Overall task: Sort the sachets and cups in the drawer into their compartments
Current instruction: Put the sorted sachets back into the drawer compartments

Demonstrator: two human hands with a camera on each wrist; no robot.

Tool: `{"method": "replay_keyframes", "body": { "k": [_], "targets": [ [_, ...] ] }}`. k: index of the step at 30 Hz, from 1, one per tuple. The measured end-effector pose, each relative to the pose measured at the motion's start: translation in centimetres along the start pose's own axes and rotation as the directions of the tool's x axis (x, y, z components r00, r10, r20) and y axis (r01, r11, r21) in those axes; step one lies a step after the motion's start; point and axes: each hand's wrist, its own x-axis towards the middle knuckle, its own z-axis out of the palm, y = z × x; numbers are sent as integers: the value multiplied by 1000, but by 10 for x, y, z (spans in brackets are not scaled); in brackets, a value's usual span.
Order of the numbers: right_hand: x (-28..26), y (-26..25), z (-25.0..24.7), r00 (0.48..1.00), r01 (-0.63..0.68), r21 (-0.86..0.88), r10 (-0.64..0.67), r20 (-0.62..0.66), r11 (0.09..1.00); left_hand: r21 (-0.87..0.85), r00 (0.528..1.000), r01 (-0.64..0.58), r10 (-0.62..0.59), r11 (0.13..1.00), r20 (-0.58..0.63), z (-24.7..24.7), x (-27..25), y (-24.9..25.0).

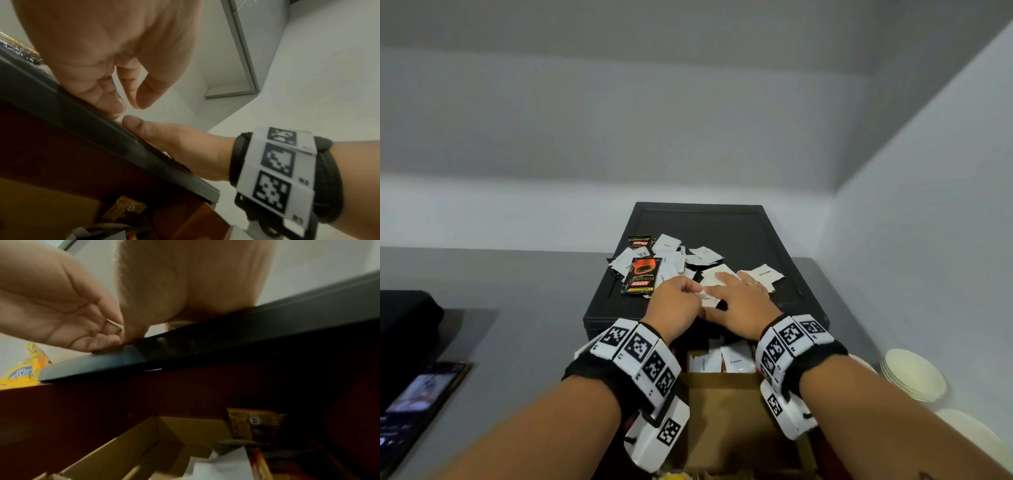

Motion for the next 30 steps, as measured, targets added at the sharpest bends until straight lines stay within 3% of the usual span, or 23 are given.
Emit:
{"method": "replay_keyframes", "body": {
  "k": [5, 9, 11, 13, 16, 20, 22, 26, 30],
  "targets": [
    [-13, 12, 5, 994, 106, 83, -104, -24, 991, -37, 999, 5, -7, 999, -43, 1, 6, -2],
    [-15, 15, 7, 977, 136, 177, -102, -186, 975, -39, 999, 8, -9, 999, -41, 0, 6, -3],
    [-16, 16, 5, 976, 120, 213, -75, -207, 970, 66, 1000, -12, 13, 998, -24, -2, 4, -2],
    [-18, 18, 2, 975, 102, 309, -33, -219, 946, 297, 997, -71, 59, 952, 50, -4, 1, 3],
    [-22, 17, -9, 964, 39, 574, 120, -236, 818, 542, 986, -144, 75, 828, 148, -1, -1, 9],
    [-22, 21, -16, 945, -12, 879, 292, -145, 477, 600, 992, -125, 85, 790, 94, 8, 0, 10],
    [-24, 27, -16, 940, 0, 931, 318, -125, 365, 605, 993, -115, 92, 788, 68, 11, 0, 12],
    [-28, 37, -12, 933, -16, 938, 343, -110, 346, 492, 990, -136, 134, 860, 39, 12, -2, 11],
    [-32, 36, -9, 919, -32, 907, 369, -138, 419, 427, 992, -117, 124, 896, 12, 11, -5, 10]
  ]
}}
